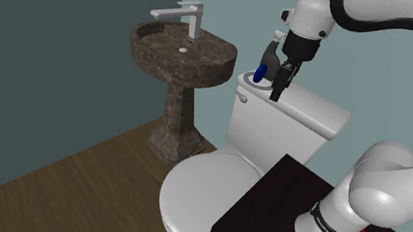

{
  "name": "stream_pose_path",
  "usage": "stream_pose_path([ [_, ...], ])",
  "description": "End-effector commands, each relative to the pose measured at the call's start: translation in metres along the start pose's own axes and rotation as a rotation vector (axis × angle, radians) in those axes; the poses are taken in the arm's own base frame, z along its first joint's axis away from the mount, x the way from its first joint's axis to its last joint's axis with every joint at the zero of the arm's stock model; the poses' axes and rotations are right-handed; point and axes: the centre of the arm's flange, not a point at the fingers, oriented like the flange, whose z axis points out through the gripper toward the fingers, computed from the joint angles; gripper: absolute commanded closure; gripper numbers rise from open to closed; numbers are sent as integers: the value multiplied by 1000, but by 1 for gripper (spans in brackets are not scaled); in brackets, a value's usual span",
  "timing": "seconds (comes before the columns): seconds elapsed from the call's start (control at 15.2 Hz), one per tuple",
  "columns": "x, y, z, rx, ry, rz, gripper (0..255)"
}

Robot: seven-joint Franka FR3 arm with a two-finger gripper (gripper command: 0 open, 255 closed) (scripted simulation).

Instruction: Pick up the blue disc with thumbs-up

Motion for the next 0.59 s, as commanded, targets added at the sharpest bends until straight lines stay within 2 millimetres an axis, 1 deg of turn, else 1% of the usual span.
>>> stream_pose_path([
  [0.0,0,0,0,0,0,0,0],
  [0.26,-10,50,13,-4,2,-141,0],
  [0.53,-14,100,25,-7,4,-282,0],
])
